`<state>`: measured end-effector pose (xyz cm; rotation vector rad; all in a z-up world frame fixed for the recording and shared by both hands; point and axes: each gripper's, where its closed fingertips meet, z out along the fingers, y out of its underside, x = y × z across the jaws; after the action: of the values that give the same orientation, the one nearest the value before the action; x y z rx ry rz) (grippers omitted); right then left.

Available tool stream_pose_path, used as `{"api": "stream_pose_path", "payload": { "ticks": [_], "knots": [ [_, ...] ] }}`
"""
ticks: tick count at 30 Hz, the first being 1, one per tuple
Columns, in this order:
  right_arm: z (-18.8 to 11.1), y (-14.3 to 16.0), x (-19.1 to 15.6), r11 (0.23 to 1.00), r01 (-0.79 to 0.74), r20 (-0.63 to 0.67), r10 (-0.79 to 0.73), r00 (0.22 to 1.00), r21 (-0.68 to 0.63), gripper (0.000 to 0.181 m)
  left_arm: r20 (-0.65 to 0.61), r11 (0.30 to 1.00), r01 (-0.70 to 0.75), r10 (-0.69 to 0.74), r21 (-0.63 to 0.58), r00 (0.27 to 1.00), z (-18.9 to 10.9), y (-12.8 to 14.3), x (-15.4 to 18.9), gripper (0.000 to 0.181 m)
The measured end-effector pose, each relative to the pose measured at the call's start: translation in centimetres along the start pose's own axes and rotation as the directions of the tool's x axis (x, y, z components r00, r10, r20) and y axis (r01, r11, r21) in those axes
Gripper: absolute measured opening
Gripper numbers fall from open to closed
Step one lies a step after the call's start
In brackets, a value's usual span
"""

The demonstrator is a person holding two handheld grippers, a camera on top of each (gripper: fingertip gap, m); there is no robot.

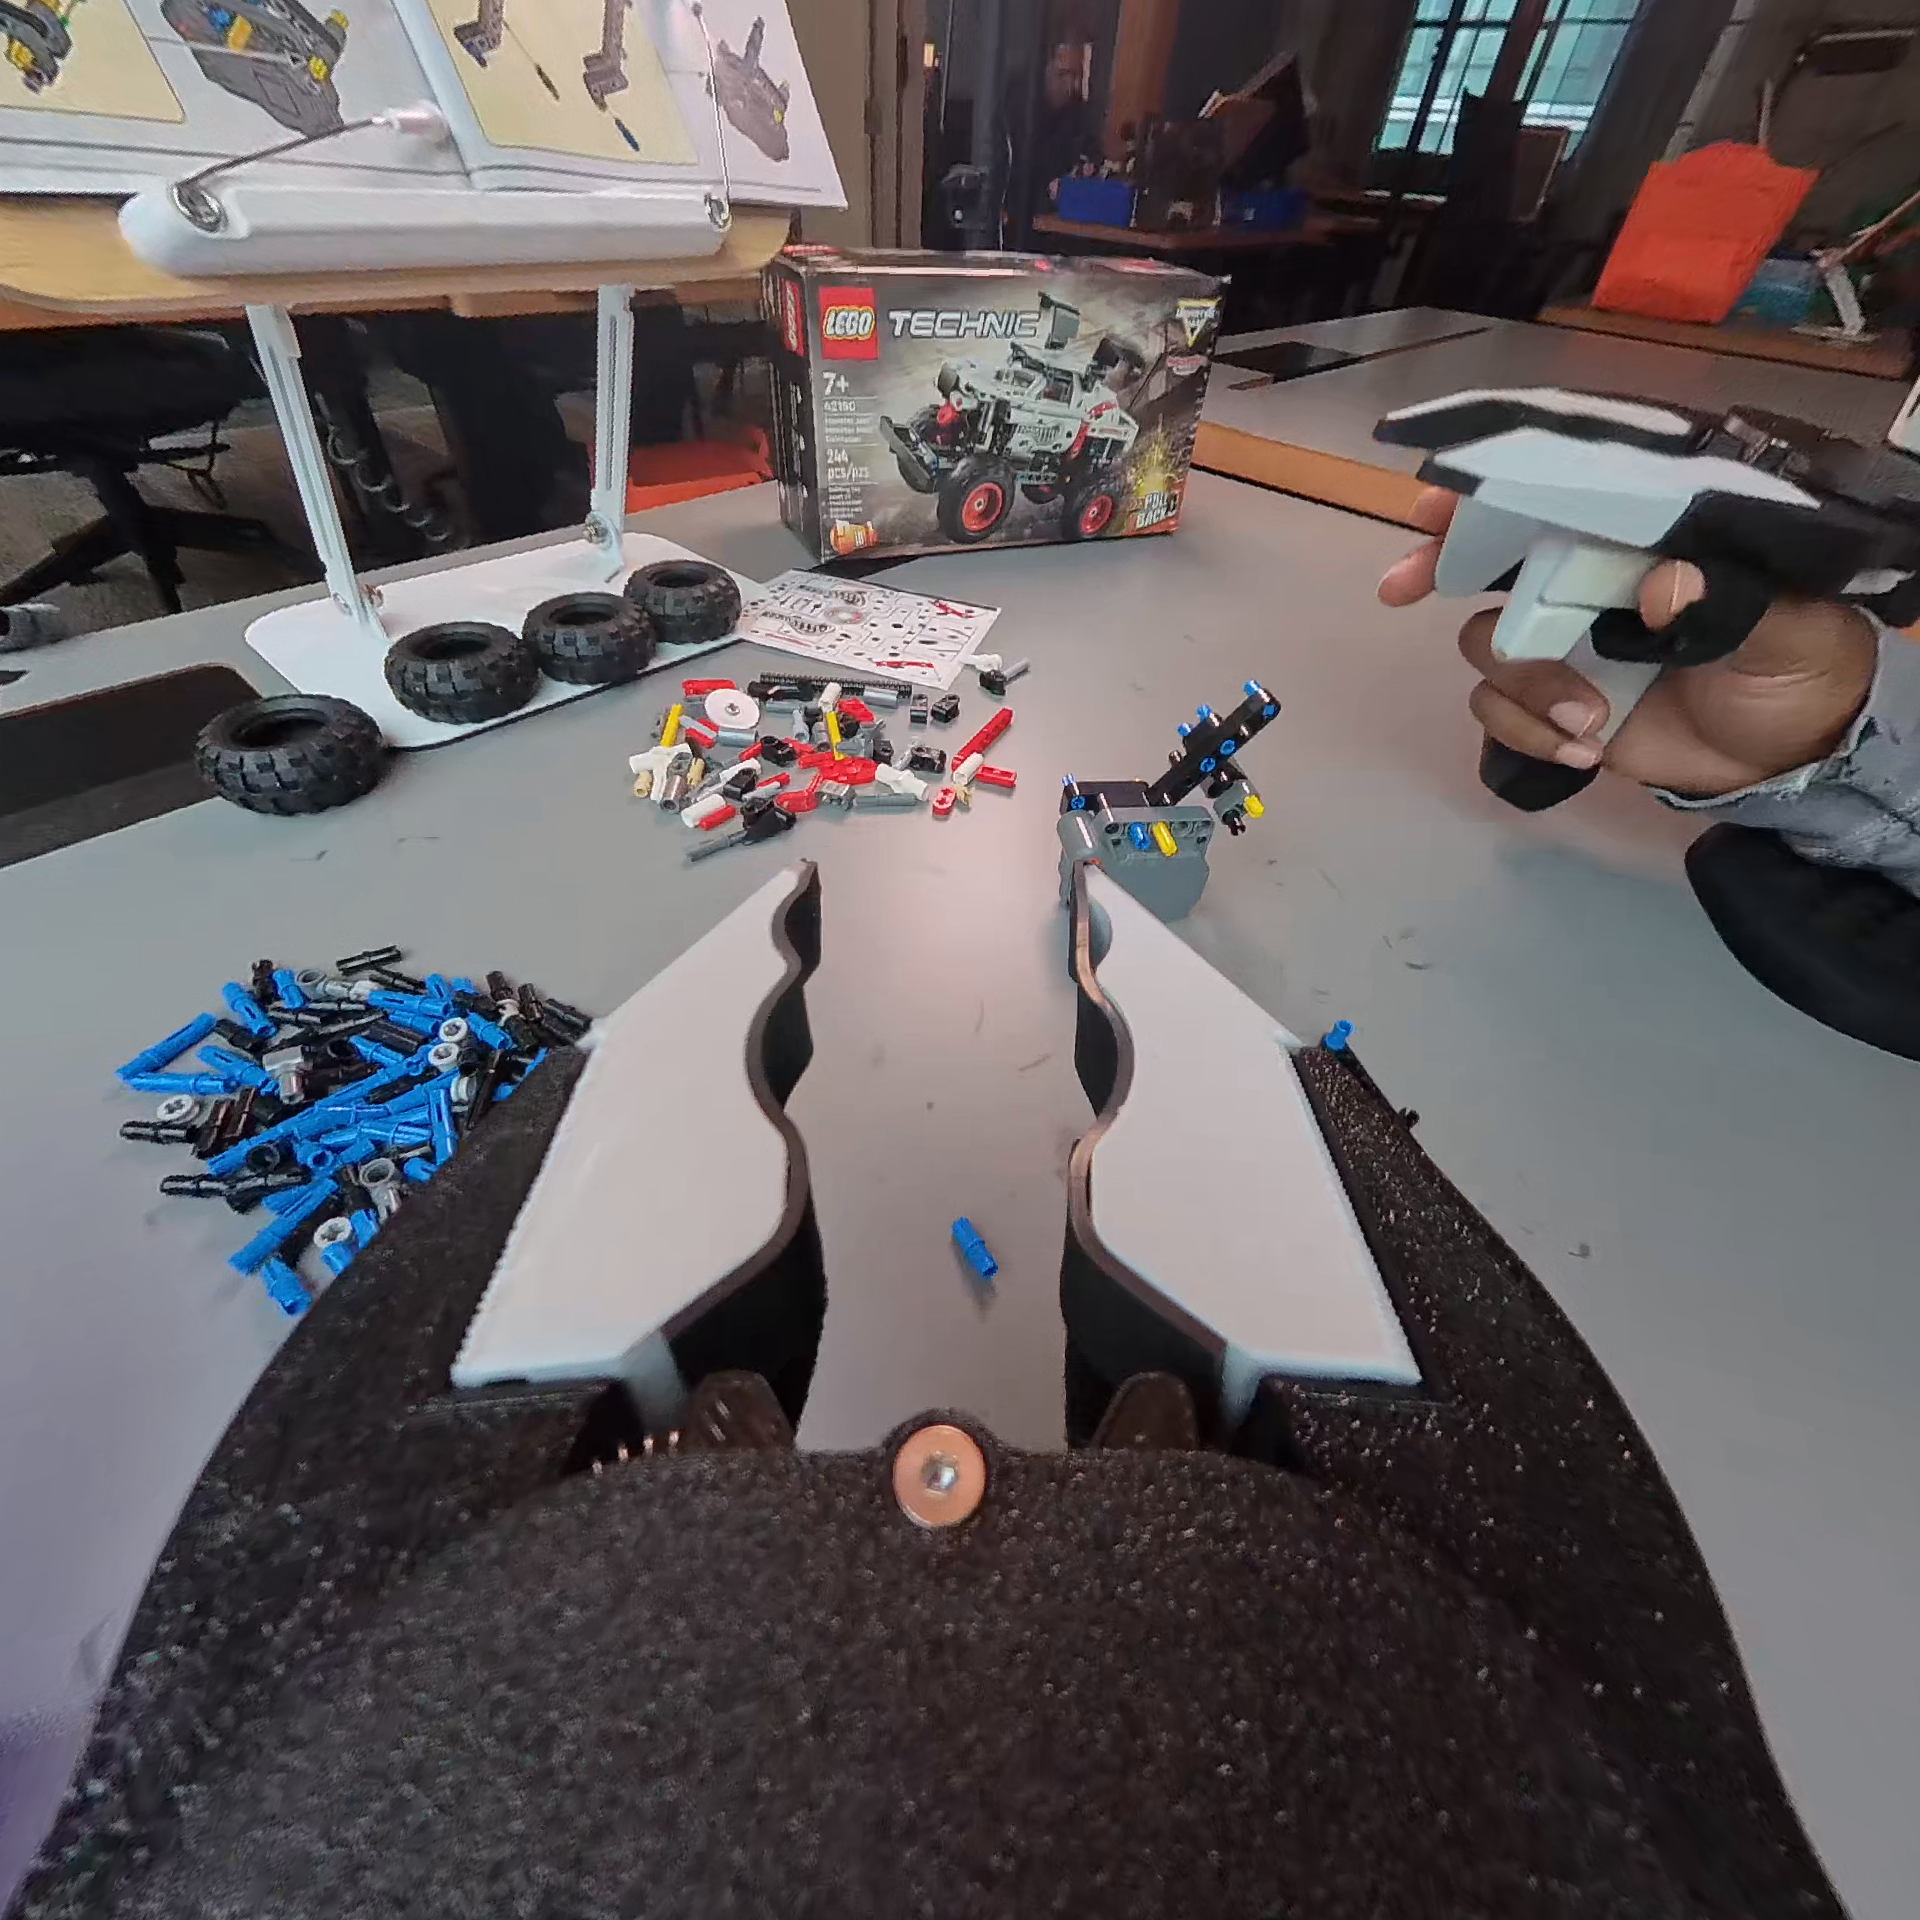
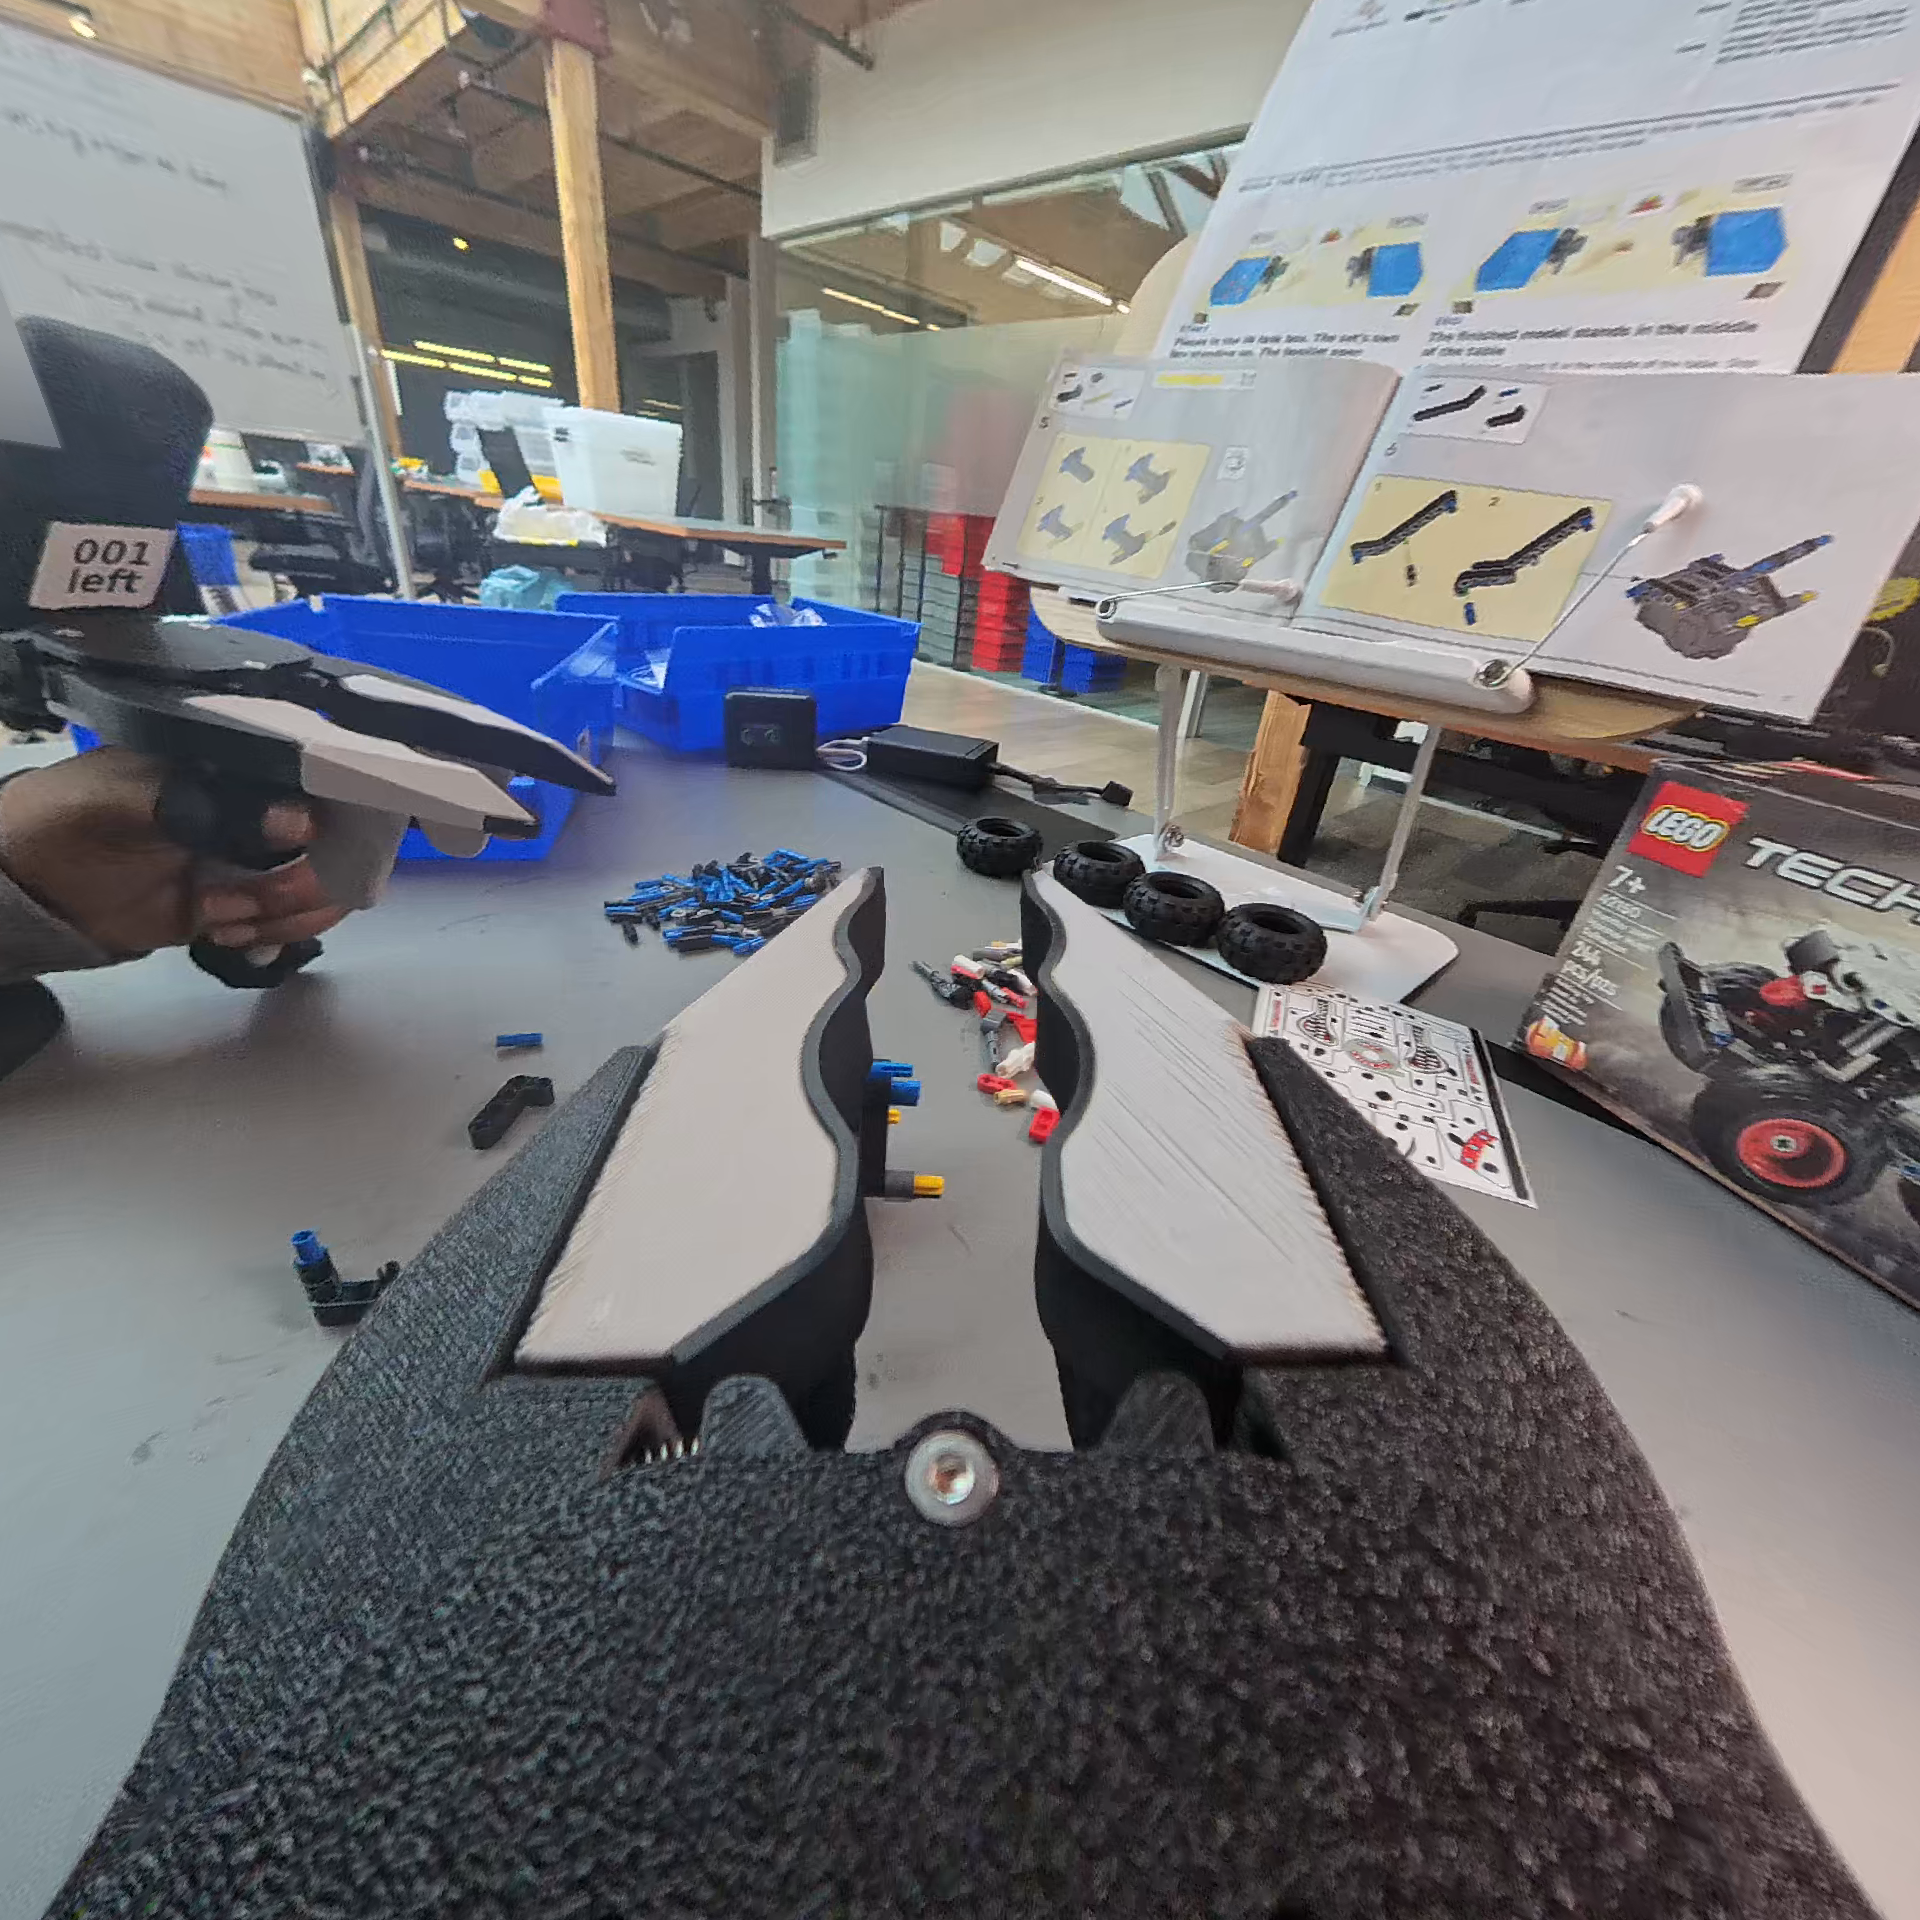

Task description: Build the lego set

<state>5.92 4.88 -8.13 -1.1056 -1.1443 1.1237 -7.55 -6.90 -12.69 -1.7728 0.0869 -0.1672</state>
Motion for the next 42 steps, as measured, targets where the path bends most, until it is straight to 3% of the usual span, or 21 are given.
{"api": "stream_pose_path", "payload": {
  "ticks": [8,17,22,28,42],
  "knots": [
    [-0.3,1.1,3.8,0.994,-0.111,-0.151,0.107,0.983,-0.02,0.024,-0.019,0.964,-0.055,0.052,-0.259,0.998,0.1,4.1,-0.2,0.044],
    [-0.4,1.7,4.0,0.994,-0.098,-0.169,0.088,0.982,-0.052,0.02,-0.235,0.859,-0.21,0.109,-0.467,0.966,-1.7,8.5,1.5,0.037],
    [-0.1,2.2,3.6,0.992,-0.094,-0.151,0.081,0.985,-0.08,0.019,-0.292,0.832,-0.265,0.13,-0.487,0.947,-2.5,9.4,2.3,0.037],
    [0.4,3.3,2.8,0.987,-0.105,-0.123,0.09,0.988,-0.124,0.019,-0.198,0.834,-0.252,0.174,-0.491,0.965,-1.8,9.4,0.7,0.028],
    [0.7,3.9,1.6,0.983,-0.084,-0.078,0.072,0.994,-0.164,0.018,-0.174,0.825,-0.221,0.15,-0.52,0.973,-1.1,10.2,0.9,0.012]
  ]
}}
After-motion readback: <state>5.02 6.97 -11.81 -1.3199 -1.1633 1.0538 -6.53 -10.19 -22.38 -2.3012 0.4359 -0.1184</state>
